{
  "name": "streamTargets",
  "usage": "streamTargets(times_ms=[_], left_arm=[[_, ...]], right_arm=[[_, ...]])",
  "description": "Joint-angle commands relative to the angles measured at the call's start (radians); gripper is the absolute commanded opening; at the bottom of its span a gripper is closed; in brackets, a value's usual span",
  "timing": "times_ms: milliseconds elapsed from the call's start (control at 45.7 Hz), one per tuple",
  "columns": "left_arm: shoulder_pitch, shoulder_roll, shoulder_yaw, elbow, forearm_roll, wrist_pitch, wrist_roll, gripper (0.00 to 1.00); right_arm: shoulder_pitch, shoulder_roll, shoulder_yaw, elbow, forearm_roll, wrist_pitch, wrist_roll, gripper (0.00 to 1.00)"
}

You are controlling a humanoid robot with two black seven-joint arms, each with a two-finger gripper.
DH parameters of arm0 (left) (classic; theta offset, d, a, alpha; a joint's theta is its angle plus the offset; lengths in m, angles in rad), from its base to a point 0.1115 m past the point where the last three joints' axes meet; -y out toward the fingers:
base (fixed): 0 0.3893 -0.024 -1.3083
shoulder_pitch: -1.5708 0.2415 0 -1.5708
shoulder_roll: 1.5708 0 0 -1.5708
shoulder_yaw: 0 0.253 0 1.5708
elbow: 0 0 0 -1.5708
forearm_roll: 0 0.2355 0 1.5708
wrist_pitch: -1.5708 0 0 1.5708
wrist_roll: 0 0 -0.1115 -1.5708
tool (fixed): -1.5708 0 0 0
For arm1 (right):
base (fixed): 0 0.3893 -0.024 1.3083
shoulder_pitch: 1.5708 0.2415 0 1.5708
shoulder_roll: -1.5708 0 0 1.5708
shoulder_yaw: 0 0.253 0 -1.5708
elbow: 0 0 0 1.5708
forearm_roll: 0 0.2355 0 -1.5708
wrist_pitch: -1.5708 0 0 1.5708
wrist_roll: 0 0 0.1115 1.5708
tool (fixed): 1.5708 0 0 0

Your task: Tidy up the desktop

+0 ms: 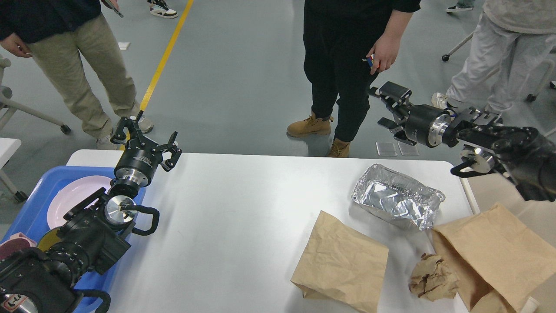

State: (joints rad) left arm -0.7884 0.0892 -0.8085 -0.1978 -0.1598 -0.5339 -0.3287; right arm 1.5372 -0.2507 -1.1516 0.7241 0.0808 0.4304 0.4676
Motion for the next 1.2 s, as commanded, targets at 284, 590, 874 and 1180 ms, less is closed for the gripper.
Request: streamTargets(times_ms=[284, 590, 874, 1180], left_arm=[[0.000, 0.000, 0.000, 0.000, 0.000, 0.000, -0.001, 0.97], [0.000, 0.000, 0.000, 0.000, 0.000, 0.000, -0.001, 0.97], [0.000, 0.000, 0.000, 0.000, 0.000, 0.000, -0.001, 0.97], [0.000, 0.000, 0.000, 0.000, 0.000, 0.000, -0.001, 0.97]], right_arm=[[0.250, 0.221, -0.272, 0.141, -0.001, 0.237, 0.002, 1.00], [0.328, 0.292, -0.330, 0.159, -0.010, 0.297, -0.108, 1.00], [0.439, 0.289, -0.313, 0.238, -0.013, 0.429, -0.280, 1.00], [0.334, 0.274, -0.244, 0.273, -0.012, 0.529, -0.280, 1.00]])
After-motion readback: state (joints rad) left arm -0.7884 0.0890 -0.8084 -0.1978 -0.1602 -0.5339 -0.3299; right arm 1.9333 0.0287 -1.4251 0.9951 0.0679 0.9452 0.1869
